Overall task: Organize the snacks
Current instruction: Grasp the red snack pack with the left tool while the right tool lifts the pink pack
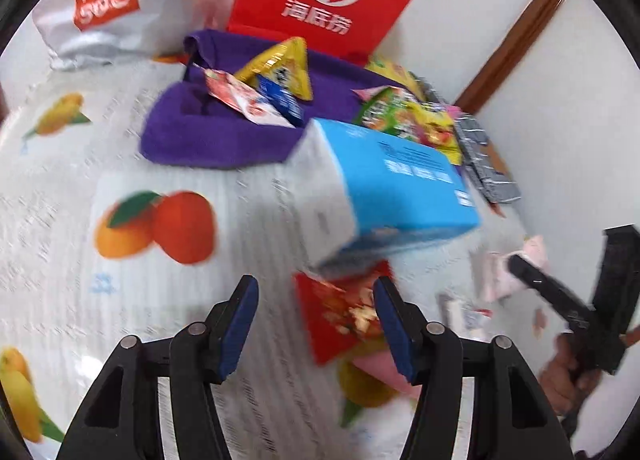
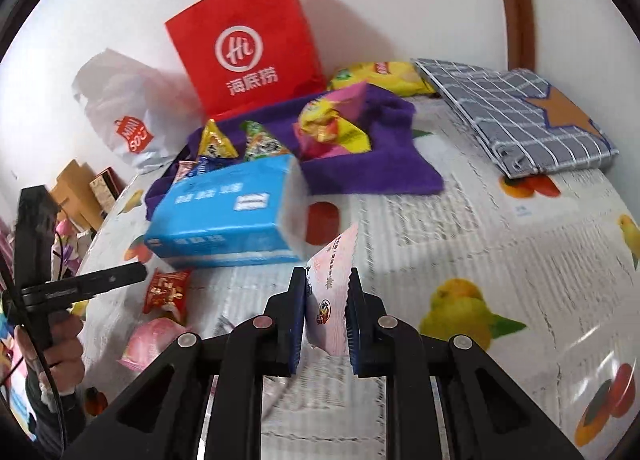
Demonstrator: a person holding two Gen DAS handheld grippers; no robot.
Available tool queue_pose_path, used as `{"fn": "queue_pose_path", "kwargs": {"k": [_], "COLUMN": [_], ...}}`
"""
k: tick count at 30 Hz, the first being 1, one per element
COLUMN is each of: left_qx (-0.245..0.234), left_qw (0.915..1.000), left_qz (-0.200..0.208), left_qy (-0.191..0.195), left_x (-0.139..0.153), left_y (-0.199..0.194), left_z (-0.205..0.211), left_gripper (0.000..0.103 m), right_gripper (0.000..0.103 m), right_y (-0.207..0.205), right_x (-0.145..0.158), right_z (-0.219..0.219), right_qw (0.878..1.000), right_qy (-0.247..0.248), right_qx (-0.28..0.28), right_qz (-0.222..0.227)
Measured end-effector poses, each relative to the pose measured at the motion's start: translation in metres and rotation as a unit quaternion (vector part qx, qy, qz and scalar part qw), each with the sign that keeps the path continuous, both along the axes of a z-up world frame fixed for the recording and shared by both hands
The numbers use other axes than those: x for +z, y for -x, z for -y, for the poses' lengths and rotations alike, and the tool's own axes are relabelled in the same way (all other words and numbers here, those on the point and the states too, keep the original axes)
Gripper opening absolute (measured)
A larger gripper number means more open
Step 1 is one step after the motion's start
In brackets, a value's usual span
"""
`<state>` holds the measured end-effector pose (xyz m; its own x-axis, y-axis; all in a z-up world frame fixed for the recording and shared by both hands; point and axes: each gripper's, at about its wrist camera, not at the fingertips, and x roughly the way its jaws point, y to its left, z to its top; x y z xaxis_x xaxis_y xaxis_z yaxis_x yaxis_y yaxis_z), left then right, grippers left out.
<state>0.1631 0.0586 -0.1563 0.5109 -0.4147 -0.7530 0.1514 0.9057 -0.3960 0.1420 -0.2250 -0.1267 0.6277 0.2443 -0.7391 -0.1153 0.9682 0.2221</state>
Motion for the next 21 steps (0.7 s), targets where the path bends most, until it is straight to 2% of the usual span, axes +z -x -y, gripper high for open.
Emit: {"fn": "queue_pose_path", "kwargs": {"k": [4,6,11,15,17,21], "left_qx": [-0.015,-0.007,-0.002,0.012,0.016,0.027], "left_qw": [0.9992,0.9997,0.9998,0.998,0.993,0.98], "left_qz": [-0.033,-0.019,-0.019,-0.013,-0.009,0.004], "left_qy": [0.018,0.016,0.0,-0.06,-0.117,-0.197], "left_x": [-0.012,-0.011,-0.011,-0.009,-0.011,-0.016], "left_y": [0.0,0.004,0.001,-0.001,-0.002,-0.001], "left_z": [0.014,0.017,0.03,0.051,0.068,0.088], "left_gripper": [0.062,0.064,0.075,0.078,0.078,0.077], "right_gripper": [0.018,0.018,0.018,0.018,0.018,0.018], "right_y": [0.003,0.004,0.007,0.008,0.01,0.013], "right_x": [-0.007,-0.009,-0.012,-0.015,-0.016,-0.017], "right_z": [0.013,0.023,0.037,0.04,0.041,0.044], "right_qw": [1.0,1.0,0.999,1.0,1.0,1.0], "right_qy": [-0.012,-0.017,-0.023,-0.012,-0.008,-0.003], "right_qx": [-0.006,-0.014,-0.023,-0.023,-0.025,-0.026], "right_qz": [-0.007,-0.007,-0.01,-0.007,-0.006,-0.002]}}
